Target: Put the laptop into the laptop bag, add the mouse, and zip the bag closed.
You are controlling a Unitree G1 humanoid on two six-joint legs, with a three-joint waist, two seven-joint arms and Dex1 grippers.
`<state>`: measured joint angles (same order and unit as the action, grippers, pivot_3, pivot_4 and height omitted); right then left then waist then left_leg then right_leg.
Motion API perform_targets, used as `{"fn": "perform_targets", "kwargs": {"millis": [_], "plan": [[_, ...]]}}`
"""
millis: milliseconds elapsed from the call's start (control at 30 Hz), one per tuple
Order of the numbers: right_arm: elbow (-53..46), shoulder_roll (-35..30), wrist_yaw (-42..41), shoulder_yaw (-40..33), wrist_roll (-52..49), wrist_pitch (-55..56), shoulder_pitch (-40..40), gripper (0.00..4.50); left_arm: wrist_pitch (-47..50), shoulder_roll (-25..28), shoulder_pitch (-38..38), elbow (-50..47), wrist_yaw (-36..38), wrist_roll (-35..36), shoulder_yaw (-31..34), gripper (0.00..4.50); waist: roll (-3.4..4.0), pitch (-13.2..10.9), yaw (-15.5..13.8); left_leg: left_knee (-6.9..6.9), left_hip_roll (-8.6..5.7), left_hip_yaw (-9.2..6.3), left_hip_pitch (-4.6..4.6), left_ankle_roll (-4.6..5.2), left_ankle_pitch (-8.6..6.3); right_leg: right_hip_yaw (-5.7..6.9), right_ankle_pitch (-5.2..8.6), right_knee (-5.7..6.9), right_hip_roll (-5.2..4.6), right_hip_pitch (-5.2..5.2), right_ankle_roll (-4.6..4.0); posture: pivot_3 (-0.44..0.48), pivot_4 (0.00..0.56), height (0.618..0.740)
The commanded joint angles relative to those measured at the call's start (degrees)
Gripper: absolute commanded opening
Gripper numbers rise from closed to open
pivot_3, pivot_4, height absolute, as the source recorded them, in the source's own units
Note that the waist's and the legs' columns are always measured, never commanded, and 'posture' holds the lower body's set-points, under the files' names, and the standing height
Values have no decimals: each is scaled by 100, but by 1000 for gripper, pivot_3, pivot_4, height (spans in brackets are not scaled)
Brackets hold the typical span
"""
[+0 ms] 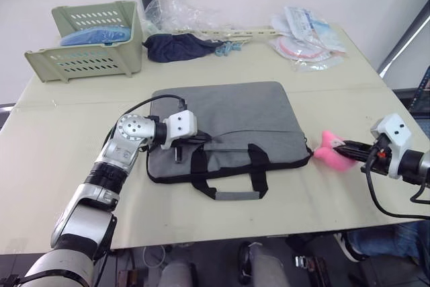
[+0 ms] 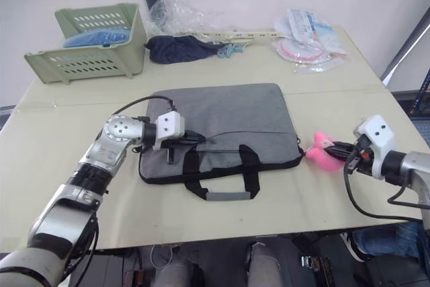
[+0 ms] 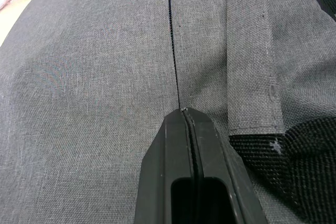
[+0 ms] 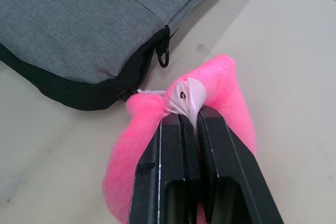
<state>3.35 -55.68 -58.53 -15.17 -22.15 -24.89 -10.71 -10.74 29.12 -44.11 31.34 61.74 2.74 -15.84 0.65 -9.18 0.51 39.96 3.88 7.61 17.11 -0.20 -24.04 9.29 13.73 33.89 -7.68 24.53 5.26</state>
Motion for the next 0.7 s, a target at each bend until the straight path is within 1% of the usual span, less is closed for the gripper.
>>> {"fn": "perform_targets", "kwargs": {"millis": [33,400,567,700], "plan": [[170,56,98,-23,99,245,-281,96,273,222,422,340,153,-558,-354,0,0,0,21,0,0,0,0,0,0,0,0,0,0,0,0,0,150,740],[637,331,147,317,279,554,-894,96,303,248,443,314,166,-534,-355,0,6,1,100,-1,0,6,1,0,0,1,0,1,-1,0,1,0,150,740],[845,488,228,325,319,672,-1178,96,305,260,462,305,175,-521,-347,0,9,2,104,0,0,28,1,0,0,1,-1,3,0,0,1,0,150,740],[905,571,295,311,320,696,-1247,96,309,263,461,310,165,-518,-336,0,10,2,105,-1,1,44,1,0,0,0,0,6,-1,0,1,0,150,740]]}}
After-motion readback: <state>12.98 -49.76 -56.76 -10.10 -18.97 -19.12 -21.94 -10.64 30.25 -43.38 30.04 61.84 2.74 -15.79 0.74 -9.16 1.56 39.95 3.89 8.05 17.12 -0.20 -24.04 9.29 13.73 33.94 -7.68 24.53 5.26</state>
